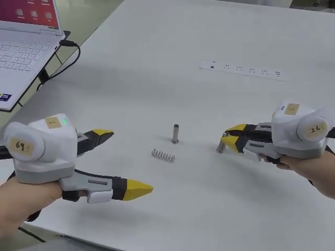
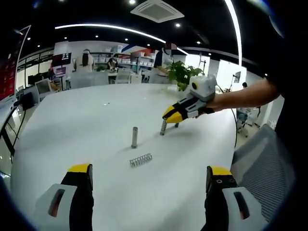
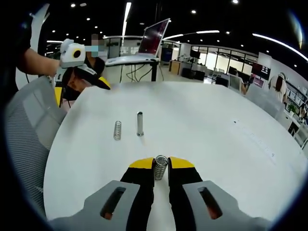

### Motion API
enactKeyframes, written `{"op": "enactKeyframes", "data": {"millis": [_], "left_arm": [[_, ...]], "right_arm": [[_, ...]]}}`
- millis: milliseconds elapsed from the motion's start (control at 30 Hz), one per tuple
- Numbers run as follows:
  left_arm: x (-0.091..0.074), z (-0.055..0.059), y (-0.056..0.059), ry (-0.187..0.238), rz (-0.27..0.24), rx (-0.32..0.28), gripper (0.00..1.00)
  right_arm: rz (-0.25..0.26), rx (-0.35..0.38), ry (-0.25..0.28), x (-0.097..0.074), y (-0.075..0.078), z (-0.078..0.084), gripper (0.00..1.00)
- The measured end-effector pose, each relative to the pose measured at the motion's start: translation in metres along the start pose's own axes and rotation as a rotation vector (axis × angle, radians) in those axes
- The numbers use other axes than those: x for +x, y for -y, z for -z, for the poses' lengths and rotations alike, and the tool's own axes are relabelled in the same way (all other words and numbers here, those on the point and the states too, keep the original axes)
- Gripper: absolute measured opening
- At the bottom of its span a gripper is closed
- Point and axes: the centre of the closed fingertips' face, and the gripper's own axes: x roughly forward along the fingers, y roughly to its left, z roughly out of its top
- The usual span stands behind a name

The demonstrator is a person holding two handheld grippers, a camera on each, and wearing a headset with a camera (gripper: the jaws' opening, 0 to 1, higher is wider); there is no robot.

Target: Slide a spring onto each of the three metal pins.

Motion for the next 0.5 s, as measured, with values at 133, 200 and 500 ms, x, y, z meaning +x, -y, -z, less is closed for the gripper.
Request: {"op": "enactKeyframes", "data": {"millis": [133,200,500], "left_arm": [[-0.0011,0.0004,0.0001,-0.003,-0.002,0.004,0.95],[-0.0022,-0.0001,-0.0009,-0.001,-0.004,0.001,0.95],[-0.0026,-0.0009,-0.0008,-0.005,-0.002,0.004,0.95]], "right_arm": [[-0.007,0.008,-0.007,0.0014,-0.0017,0.0032,0.08],[-0.004,0.007,-0.002,0.0009,-0.0009,0.0007,0.08],[-0.002,0.021,-0.011,0.0007,-0.0017,-0.0023,0.09]]}}
